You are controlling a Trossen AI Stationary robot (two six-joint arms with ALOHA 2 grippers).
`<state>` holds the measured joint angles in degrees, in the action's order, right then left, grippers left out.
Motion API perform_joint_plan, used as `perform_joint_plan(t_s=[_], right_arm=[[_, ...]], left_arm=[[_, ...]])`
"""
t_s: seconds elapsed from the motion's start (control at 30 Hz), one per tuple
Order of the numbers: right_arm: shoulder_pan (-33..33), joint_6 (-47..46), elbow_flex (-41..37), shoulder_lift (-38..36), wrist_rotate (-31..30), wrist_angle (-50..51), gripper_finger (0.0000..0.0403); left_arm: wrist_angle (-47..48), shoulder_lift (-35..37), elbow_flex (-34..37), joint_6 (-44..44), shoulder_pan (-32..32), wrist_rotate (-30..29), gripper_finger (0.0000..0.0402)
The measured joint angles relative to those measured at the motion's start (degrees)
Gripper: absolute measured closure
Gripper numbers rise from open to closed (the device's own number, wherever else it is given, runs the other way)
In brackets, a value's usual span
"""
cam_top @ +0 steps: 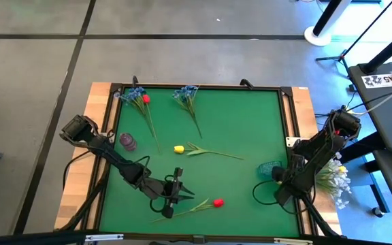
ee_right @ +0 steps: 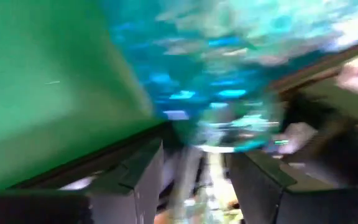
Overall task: Sort flowers into vase by color
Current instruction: Adjust the blue vase
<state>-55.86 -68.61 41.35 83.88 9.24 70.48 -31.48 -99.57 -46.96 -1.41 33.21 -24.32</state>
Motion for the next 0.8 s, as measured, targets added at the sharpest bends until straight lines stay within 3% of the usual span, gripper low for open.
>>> perform_joint_plan(t_s=[0.47, 0.6, 0.8], right_arm=[[-2.3, -7.2, -1.0, 3.6, -3.8, -1.3, 0.0235], [-2.3, -5.9, -0.7, 7.3, -3.3, -1.1, 0.0278], [-1.7, -5.4, 0.3, 9.2, -4.2, -0.1, 0.038]], left_arm=[[0.1, 0.0, 0.0, 0.0, 0.0, 0.0, 0.0351], [0.4, 0.0, 0.0, 0.0, 0.0, 0.0, 0.0351], [0.6, 0.0, 0.0, 0.0, 0.0, 0.0, 0.0351]])
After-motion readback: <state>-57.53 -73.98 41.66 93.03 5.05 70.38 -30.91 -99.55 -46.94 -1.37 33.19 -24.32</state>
